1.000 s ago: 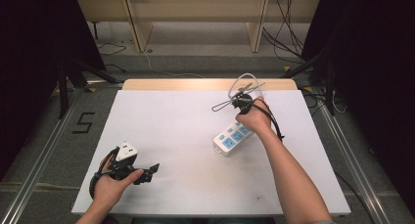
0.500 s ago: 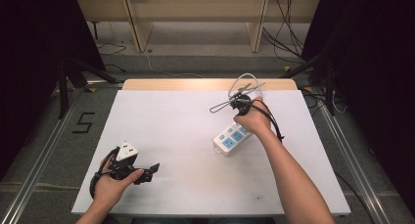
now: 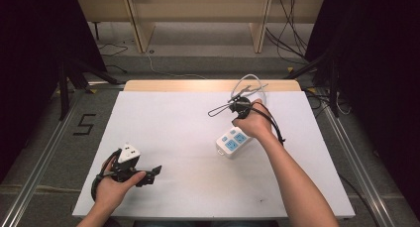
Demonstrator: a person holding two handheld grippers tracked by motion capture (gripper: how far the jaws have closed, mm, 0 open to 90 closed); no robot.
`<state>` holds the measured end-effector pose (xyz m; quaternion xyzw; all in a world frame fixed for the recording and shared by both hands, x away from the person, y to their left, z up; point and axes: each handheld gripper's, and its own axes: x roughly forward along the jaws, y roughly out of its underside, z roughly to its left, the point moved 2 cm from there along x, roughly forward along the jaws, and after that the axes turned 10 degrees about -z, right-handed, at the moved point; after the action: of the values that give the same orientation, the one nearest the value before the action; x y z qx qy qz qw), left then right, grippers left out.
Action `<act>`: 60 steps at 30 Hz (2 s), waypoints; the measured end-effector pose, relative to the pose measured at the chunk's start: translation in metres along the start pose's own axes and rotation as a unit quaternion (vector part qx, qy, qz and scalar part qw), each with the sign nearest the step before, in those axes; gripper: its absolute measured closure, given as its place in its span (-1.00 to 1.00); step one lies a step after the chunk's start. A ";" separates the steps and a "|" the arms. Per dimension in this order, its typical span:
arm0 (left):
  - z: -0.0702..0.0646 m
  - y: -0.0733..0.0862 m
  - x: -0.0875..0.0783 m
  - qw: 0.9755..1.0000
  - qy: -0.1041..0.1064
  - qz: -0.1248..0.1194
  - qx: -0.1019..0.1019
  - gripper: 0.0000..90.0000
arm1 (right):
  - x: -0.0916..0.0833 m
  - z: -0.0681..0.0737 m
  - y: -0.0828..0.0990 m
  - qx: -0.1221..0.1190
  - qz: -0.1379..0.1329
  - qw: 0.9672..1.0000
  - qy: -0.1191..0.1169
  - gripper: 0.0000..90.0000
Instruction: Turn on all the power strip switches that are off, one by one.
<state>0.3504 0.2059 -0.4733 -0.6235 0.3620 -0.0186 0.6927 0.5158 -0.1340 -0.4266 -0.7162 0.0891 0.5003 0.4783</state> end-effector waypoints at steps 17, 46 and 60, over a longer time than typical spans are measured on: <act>-0.001 -0.001 0.000 1.000 0.001 -0.001 0.002 -0.82 | -0.003 0.014 -0.001 -0.007 0.005 1.000 -0.021 1.00; -0.001 -0.001 0.001 1.000 0.003 0.002 0.003 -0.81 | 0.013 0.035 0.005 -0.023 0.034 0.998 -0.045 1.00; 0.000 -0.001 0.001 1.000 0.003 0.002 0.004 -0.81 | 0.020 0.042 0.006 -0.039 0.046 0.997 -0.040 1.00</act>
<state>0.3511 0.2052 -0.4732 -0.6202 0.3652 -0.0204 0.6939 0.4946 -0.0978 -0.4479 -0.7087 0.0833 0.5535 0.4295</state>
